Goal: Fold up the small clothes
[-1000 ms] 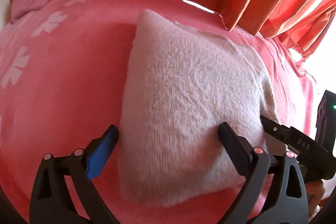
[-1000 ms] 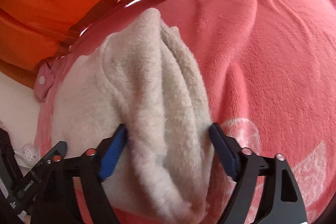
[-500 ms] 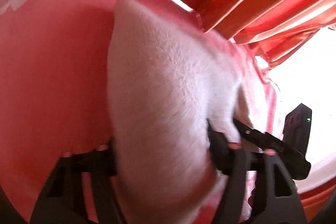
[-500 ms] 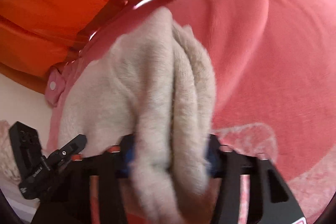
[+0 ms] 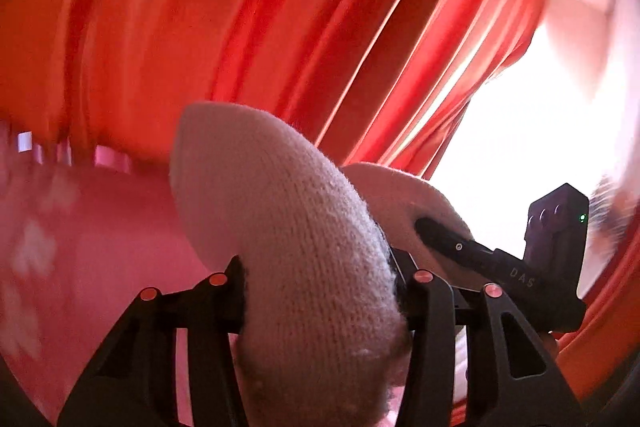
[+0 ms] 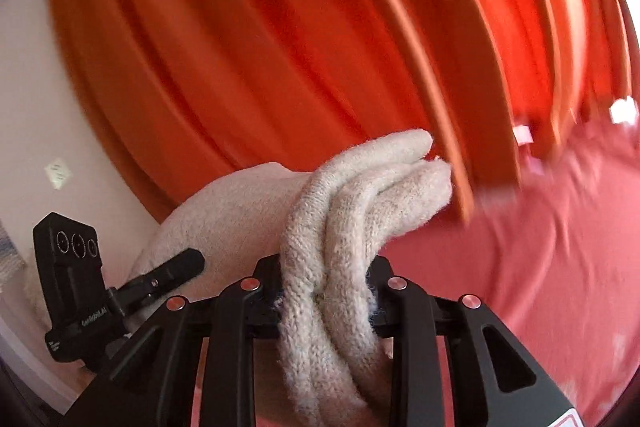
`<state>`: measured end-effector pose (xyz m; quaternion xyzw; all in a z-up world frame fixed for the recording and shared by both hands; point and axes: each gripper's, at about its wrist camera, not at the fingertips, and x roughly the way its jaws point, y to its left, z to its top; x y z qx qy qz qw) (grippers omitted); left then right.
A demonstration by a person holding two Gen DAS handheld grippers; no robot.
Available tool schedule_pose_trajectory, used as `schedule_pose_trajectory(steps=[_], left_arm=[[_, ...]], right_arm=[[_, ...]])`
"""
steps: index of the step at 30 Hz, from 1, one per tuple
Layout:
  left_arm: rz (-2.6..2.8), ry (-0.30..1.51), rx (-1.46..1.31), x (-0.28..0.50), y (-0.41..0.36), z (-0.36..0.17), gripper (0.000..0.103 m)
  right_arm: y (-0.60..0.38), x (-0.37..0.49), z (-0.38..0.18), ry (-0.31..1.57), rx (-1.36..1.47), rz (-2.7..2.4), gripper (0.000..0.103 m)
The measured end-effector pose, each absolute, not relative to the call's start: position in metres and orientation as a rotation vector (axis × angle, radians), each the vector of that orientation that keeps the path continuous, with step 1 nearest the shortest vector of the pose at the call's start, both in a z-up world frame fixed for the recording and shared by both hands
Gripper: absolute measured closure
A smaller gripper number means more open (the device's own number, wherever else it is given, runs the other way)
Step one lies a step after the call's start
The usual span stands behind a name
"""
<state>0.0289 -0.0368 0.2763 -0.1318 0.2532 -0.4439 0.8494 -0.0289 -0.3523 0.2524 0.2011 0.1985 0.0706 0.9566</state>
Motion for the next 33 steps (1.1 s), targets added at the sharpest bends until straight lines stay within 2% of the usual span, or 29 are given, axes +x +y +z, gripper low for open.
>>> schedule_pose_trajectory(steps=[4,6,7,8,9,11,13,14,16,20,21,23,30,31,32,33], left_arm=[[-0.931,0.359,-0.273,0.034,-0.006,0.319,0.056],[-0.884,0.34,-0.267,0.05,0.008,0.315,0.048],[-0.854,0.364,-0.272,0.062,0.013,0.305,0.044],[-0.825,0.396,-0.279,0.075,0.015,0.292,0.035],[-0.763,0.462,-0.293,0.096,0.02,0.264,0.021],[-0.634,0.579,-0.297,0.126,0.03,0.205,0.014],[-0.481,0.759,-0.302,0.152,0.045,0.13,0.016],[-0.421,0.834,-0.325,0.159,0.054,0.1,0.02],[-0.342,0.931,-0.412,0.165,0.073,0.052,0.023],[-0.288,0.916,-0.499,0.168,0.084,0.043,0.02],[-0.302,0.908,-0.509,0.168,0.077,0.048,0.013],[-0.333,0.913,-0.525,0.177,0.074,0.054,0.007],[-0.394,1.106,-0.593,0.229,0.041,-0.01,0.007],[-0.401,1.089,-0.595,0.232,0.041,-0.009,0.008],[-0.435,1.065,-0.573,0.236,0.036,-0.004,0.022],[-0.458,1.063,-0.552,0.239,0.032,-0.001,0.032]], right_arm=[[-0.325,-0.02,0.297,0.278,0.358,0.193,0.077],[-0.314,0.003,0.291,0.283,0.347,0.185,0.075],[-0.311,0.017,0.281,0.306,0.357,0.182,0.074],[-0.309,0.04,0.255,0.362,0.375,0.178,0.069],[-0.308,0.055,0.232,0.409,0.385,0.172,0.064],[-0.307,0.087,0.16,0.544,0.403,0.122,0.056],[-0.305,0.105,0.084,0.725,0.387,0.019,0.056],[-0.305,0.107,0.046,0.806,0.384,-0.039,0.058],[-0.307,0.103,0.006,0.866,0.43,-0.025,0.061],[-0.304,0.112,0.001,0.833,0.456,0.002,0.059],[-0.304,0.12,0.005,0.823,0.451,0.014,0.052],[-0.307,0.134,0.008,0.806,0.461,0.022,0.036],[-0.326,0.195,-0.046,0.899,0.66,0.083,0.026],[-0.327,0.2,-0.054,0.909,0.695,0.108,0.026],[-0.326,0.204,-0.057,0.902,0.71,0.121,0.028],[-0.321,0.208,-0.054,0.905,0.675,0.133,0.043]])
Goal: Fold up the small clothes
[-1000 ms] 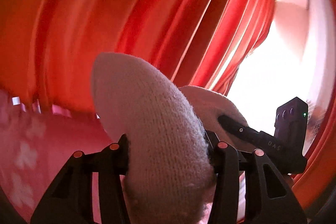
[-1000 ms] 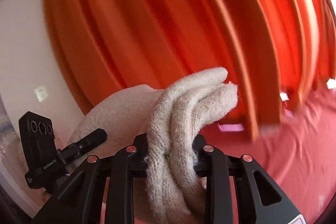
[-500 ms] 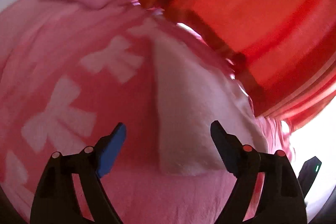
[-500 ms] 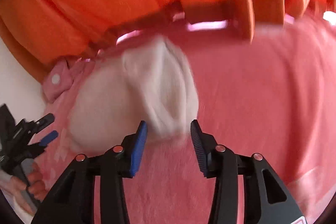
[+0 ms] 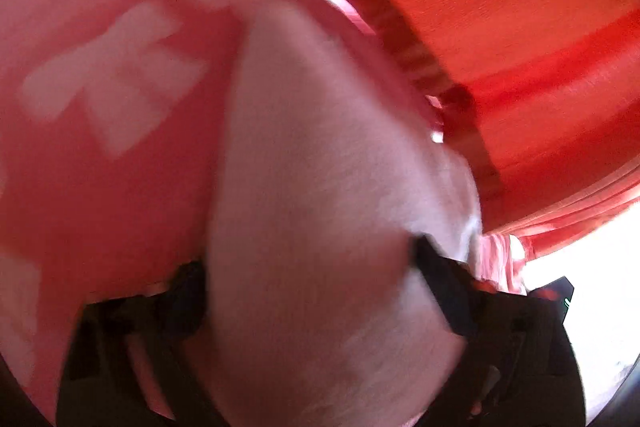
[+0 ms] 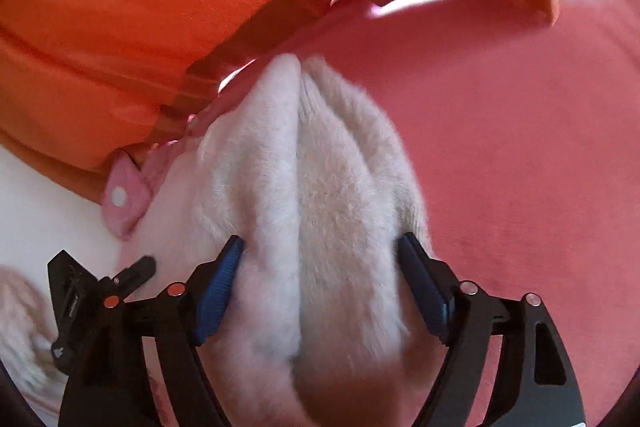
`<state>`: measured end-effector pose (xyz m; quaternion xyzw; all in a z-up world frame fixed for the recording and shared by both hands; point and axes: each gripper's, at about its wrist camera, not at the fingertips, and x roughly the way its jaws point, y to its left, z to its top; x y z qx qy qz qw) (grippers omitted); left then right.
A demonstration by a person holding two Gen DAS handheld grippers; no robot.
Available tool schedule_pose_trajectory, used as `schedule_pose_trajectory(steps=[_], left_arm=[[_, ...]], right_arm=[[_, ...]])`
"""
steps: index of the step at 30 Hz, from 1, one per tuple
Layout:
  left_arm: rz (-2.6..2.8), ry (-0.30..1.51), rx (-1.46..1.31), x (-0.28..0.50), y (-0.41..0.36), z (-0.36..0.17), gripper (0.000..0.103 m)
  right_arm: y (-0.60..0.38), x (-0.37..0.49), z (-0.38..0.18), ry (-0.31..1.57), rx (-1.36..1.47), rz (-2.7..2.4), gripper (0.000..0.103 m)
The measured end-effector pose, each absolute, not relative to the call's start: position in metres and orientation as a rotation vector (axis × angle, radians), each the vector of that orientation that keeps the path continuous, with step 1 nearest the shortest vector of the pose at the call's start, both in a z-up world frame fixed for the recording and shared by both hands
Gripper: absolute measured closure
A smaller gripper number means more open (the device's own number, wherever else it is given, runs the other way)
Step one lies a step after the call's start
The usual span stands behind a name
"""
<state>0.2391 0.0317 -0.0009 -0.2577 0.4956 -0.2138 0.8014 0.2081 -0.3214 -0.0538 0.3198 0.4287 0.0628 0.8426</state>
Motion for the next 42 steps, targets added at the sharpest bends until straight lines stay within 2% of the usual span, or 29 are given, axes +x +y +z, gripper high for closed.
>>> schedule_pose_trajectory(steps=[1,2,3,5,8,11,12,13,15,18,23,25,27,29,31,34,35,36,39,42], left_arm=[[-0.467,1.045,-0.532,0.242,0.028,0.003,0.037],[-0.476,1.018,-0.514,0.244,0.025,0.009,0.049],[-0.492,0.975,-0.486,0.243,0.022,0.02,0.057],[-0.552,0.883,-0.453,0.238,0.02,0.044,0.06],[-0.57,0.818,-0.388,0.229,0.021,0.063,0.057],[-0.438,0.91,-0.321,0.24,0.026,0.029,0.048],[-0.367,0.976,-0.316,0.245,0.03,0.008,0.039],[-0.353,0.978,-0.365,0.245,0.036,0.001,0.037],[-0.345,0.99,-0.436,0.241,0.046,0.008,0.038],[-0.298,0.89,-0.337,0.222,0.047,0.04,0.037],[-0.232,0.859,-0.159,0.189,0.037,0.048,0.036],[-0.242,0.86,-0.122,0.179,0.03,0.049,0.035],[-0.237,0.84,-0.096,0.163,0.028,0.053,0.023],[-0.229,0.813,-0.083,0.149,0.025,0.058,0.016],[-0.224,0.802,-0.071,0.135,0.026,0.059,0.016],[-0.195,0.829,-0.015,0.126,0.023,0.049,0.015],[-0.164,0.844,0.03,0.126,0.022,0.04,0.015],[-0.126,0.861,0.078,0.129,0.021,0.032,0.015],[-0.071,0.911,0.119,0.143,0.023,0.013,0.014],[-0.094,0.895,0.07,0.134,0.028,0.019,0.015]], right_arm=[[-0.317,0.21,-0.048,0.899,0.64,0.147,0.054],[-0.312,0.208,-0.035,0.861,0.597,0.149,0.069],[-0.307,0.203,-0.019,0.81,0.556,0.141,0.076],[-0.304,0.19,0.005,0.702,0.551,0.179,0.082],[-0.299,0.176,0.022,0.629,0.506,0.171,0.081],[-0.3,0.195,-0.03,0.857,0.54,0.12,0.078],[-0.303,0.195,-0.04,0.868,0.574,0.123,0.075],[-0.305,0.189,-0.036,0.848,0.602,0.126,0.075],[-0.304,0.176,-0.012,0.826,0.57,0.104,0.072],[-0.301,0.148,0.012,0.748,0.504,0.069,0.068],[-0.286,0.165,-0.027,0.978,0.28,-0.069,0.069],[-0.283,0.155,-0.006,0.917,0.271,-0.097,0.071],[-0.273,0.128,0.028,0.776,0.265,-0.067,0.071],[-0.261,0.115,0.04,0.743,0.254,-0.011,0.07],[-0.25,0.112,0.029,0.79,0.213,0.03,0.071],[-0.247,0.134,-0.023,0.957,0.052,-0.07,0.074],[-0.253,0.135,-0.028,0.951,0.069,-0.071,0.061],[-0.262,0.135,-0.028,0.946,0.121,-0.061,0.057],[-0.277,0.12,-0.015,0.928,0.255,-0.05,0.059],[-0.274,0.099,-0.001,0.869,0.28,-0.063,0.059]])
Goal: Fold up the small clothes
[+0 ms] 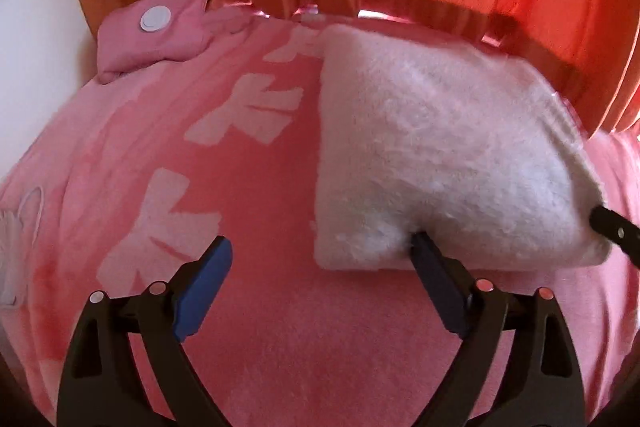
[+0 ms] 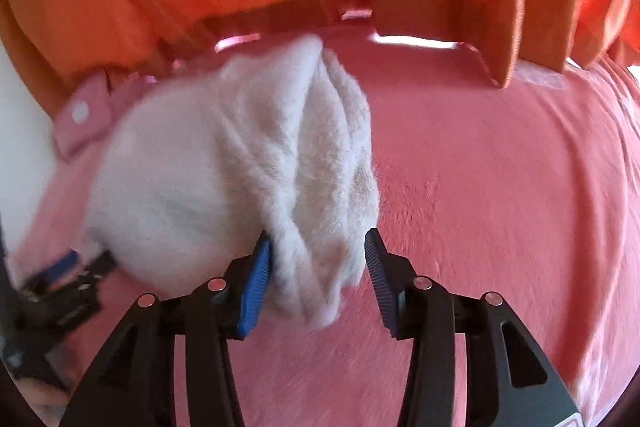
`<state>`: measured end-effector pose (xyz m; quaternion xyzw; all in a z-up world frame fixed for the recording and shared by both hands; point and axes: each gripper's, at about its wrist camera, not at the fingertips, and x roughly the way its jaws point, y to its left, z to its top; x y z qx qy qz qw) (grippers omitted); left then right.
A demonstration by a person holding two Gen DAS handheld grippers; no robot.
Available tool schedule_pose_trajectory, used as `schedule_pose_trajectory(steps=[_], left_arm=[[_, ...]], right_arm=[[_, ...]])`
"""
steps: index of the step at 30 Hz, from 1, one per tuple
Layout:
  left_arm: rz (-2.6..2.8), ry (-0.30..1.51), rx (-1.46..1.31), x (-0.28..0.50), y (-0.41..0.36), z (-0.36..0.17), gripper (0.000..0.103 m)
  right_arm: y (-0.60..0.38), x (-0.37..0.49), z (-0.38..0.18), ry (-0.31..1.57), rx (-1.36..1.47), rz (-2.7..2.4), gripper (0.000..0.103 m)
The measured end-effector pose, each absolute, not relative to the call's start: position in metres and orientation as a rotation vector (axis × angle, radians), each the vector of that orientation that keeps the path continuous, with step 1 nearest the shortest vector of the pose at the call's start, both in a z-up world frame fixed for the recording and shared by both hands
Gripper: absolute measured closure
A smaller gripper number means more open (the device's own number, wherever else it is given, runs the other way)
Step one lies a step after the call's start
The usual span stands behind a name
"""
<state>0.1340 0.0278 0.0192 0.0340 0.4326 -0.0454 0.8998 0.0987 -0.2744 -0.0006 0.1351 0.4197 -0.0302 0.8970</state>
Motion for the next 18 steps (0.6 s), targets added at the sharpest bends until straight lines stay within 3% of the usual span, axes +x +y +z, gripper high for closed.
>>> schedule_pose_trajectory(steps=[6,18], left_arm=[[-0.129,0.828,0.111,0.089,0.022,0.027,0.009],[-0.1,0.867,0.143,0.051,0.012,-0.004,0.009]], right_arm=[[-0.251,0.045,-0.006,0.825,0.165,-0.182,0.031],[-0.231,0.019,-0.03,0.82,0.12,-0.255,0.025]])
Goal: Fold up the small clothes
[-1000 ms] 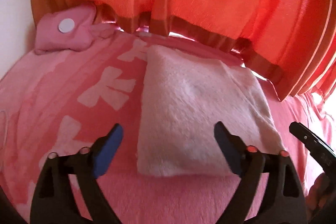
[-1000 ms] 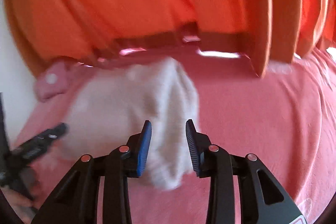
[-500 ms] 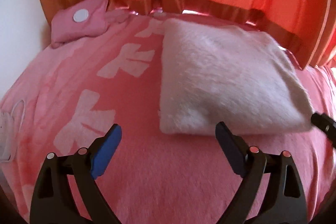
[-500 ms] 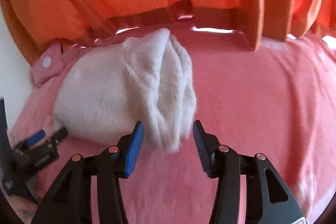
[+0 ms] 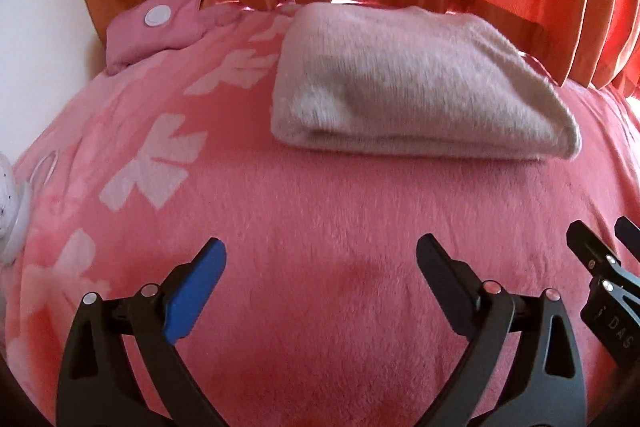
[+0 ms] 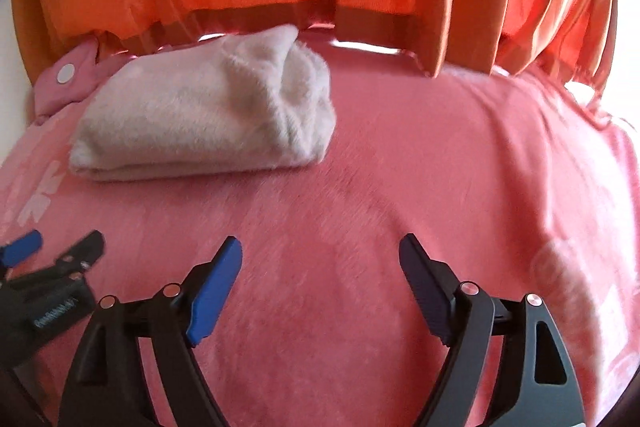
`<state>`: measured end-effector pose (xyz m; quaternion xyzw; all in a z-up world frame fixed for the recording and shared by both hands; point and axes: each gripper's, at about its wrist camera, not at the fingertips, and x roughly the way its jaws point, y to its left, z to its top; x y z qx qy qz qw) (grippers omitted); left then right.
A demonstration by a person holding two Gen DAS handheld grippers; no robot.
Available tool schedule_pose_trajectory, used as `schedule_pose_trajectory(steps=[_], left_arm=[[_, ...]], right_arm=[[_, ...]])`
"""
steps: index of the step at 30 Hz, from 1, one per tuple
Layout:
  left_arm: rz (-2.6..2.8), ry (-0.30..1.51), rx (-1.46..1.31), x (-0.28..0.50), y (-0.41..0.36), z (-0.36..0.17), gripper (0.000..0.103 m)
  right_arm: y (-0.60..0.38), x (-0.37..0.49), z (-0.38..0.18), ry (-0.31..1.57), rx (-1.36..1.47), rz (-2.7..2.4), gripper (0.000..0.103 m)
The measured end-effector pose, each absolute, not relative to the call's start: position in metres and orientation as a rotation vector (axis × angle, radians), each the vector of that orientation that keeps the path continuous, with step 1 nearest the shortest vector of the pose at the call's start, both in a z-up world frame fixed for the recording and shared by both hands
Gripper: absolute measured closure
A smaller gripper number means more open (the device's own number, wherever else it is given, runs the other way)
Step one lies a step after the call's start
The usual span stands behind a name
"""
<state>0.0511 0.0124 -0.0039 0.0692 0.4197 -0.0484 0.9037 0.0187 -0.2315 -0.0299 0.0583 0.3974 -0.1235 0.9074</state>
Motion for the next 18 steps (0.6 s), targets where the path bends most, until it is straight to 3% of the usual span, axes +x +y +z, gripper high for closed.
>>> schedule_pose_trajectory(steps=[18], left_arm=[[-0.087,0.832,0.167,0.042,0.003,-0.011,0.01]], right_arm=[[-0.208,0.02,-0.046,0.84,0.109,-0.249,0.025]])
